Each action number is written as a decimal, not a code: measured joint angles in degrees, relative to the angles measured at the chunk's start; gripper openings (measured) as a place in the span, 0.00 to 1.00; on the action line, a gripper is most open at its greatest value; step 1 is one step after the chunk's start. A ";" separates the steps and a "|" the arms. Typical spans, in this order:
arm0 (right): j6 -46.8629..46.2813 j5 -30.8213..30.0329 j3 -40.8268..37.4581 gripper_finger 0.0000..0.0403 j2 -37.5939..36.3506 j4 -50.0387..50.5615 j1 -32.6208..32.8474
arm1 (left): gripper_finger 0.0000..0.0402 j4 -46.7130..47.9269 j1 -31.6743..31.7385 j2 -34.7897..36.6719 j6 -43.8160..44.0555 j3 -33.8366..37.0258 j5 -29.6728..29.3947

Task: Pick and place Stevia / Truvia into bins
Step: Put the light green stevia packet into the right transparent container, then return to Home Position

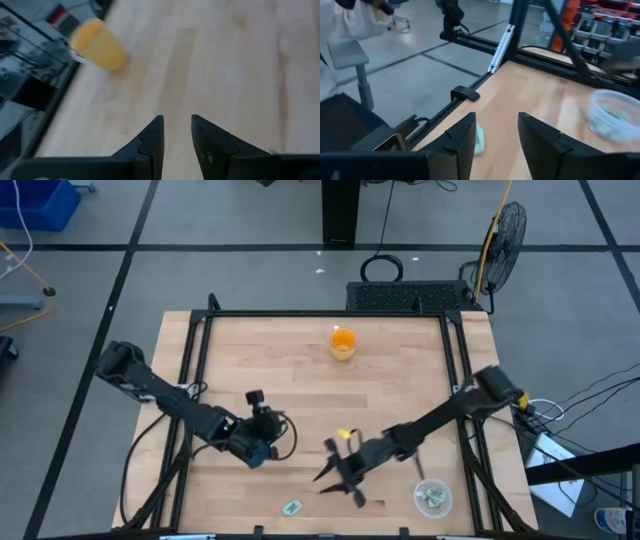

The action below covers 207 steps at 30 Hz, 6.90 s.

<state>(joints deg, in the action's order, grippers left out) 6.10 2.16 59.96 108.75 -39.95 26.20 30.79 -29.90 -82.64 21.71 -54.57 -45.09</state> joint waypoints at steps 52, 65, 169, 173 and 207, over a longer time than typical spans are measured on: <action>-10.92 6.13 22.78 0.00 16.76 37.08 -3.26 | 0.26 -1.97 2.77 0.99 2.61 0.00 0.02; -42.25 -5.25 22.95 0.00 -10.49 91.53 9.02 | 0.26 -1.86 2.77 0.99 2.11 -0.01 0.06; -8.40 -45.87 -52.28 0.23 -108.59 37.64 24.37 | 0.26 -32.16 9.27 75.20 0.35 52.38 6.50; -7.76 -45.91 -54.14 0.23 -108.59 37.55 24.37 | 0.26 -31.30 9.30 74.75 0.21 52.33 6.66; -9.34 -42.95 -59.05 0.23 -107.75 35.47 11.09 | 0.26 -30.87 9.30 74.78 1.03 52.30 6.52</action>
<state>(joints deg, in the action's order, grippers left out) -3.25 -40.79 0.91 1.00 -4.48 37.28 -0.08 -20.60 -7.86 22.74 -2.26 -38.57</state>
